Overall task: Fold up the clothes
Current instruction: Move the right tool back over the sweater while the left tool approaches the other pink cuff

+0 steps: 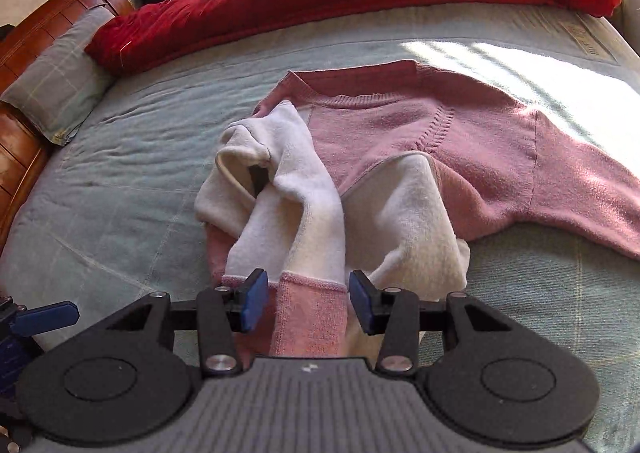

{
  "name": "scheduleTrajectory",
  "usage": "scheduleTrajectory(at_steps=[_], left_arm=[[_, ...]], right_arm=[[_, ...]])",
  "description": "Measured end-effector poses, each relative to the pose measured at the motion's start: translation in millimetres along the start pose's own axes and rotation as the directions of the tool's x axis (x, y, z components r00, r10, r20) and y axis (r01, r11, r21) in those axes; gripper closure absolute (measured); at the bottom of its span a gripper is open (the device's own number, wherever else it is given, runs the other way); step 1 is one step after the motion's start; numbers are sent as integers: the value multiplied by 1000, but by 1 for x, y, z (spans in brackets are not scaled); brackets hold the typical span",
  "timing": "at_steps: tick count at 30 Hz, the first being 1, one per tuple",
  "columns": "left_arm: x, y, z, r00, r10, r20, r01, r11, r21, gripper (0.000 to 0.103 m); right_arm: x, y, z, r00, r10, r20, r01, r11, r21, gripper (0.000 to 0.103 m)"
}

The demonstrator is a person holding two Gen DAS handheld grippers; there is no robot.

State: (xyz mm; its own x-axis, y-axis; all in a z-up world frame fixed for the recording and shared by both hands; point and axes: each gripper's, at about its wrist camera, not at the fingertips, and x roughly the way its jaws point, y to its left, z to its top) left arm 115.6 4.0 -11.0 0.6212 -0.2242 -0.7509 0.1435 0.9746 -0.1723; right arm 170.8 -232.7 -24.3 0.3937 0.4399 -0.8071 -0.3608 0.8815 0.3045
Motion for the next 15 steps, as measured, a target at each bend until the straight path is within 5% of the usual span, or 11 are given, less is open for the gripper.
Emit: scheduleTrajectory(at_steps=[3,5,7,15], left_arm=[[7,-12,-1,1000,-27,-11,28,999,25,28],[13,-21,-1,999,-48,-22,49,998,50,48],[20,-31,-1,997,-64,-39,66,996,65,58],[44,-68,-1,992,-104,-78,113,987,118,58]], right_arm=[[-1,-6,-1,1000,1,3,-1,1000,15,49],[-3,-12,-2,1000,4,5,-4,1000,28,49],[-4,-16,-5,1000,-16,18,16,1000,15,49],[-5,-34,-28,1000,-1,6,0,996,94,48]])
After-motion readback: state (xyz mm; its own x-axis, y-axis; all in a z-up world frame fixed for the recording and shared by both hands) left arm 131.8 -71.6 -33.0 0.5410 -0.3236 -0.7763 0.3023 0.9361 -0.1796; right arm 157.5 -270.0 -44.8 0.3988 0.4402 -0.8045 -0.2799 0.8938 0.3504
